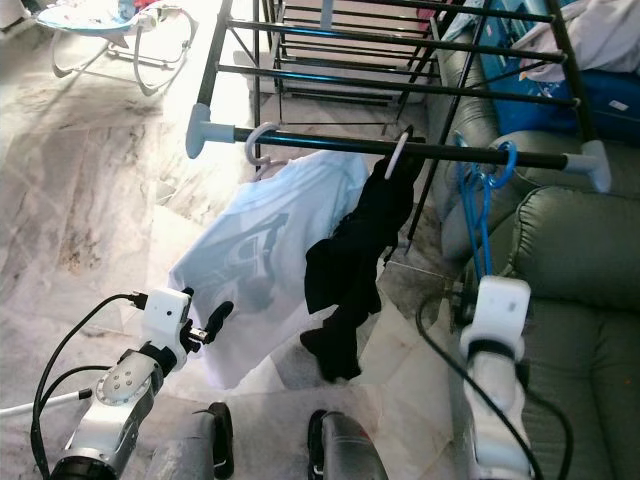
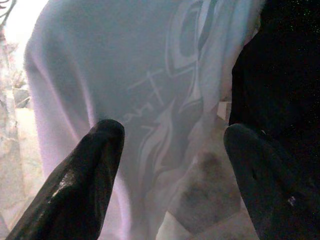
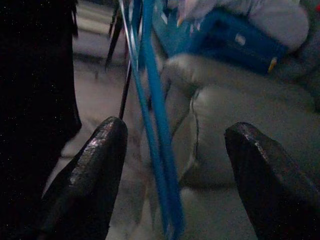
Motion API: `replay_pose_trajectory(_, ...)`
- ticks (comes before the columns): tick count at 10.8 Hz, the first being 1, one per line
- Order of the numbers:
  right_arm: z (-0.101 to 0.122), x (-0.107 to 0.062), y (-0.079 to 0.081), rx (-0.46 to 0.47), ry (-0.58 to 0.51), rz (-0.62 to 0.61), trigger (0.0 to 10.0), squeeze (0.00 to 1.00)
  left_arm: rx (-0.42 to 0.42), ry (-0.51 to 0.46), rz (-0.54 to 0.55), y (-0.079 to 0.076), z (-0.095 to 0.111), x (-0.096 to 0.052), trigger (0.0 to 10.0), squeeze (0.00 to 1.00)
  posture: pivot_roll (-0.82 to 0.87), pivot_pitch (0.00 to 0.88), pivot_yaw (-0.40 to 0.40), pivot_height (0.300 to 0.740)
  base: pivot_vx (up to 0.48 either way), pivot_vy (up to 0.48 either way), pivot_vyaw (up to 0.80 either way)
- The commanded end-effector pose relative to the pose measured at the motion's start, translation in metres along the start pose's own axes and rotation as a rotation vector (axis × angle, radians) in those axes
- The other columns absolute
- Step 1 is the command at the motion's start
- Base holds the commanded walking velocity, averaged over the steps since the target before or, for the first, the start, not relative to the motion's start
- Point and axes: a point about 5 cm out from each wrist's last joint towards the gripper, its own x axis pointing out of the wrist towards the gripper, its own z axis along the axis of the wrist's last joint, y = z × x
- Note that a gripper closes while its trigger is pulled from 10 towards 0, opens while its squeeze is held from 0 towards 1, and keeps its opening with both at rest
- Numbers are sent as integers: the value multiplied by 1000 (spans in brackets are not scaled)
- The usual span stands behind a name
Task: Hang hanger
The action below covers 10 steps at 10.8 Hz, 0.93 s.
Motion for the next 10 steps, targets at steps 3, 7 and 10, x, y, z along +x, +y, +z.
replay_pose_trajectory(3, 16, 5, -5, -44, -68, -24, 10000, 1000, 4, -2, 7, 0, 1, -2, 10000, 0, -39, 189, -59, 740, 0, 0, 0)
replay_pose_trajectory(7, 28, 7, 7, -54, -129, 28, 10000, 1000, 2, -16, 8, -1, 3, 0, 10000, 0, -39, 180, -58, 740, -153, 0, 0)
replay_pose_trajectory(10, 27, 7, 14, -1, -114, 94, 10000, 1000, 6, -17, 7, 1, 4, 1, 10000, 0, -39, 178, -55, 740, -315, 0, 0)
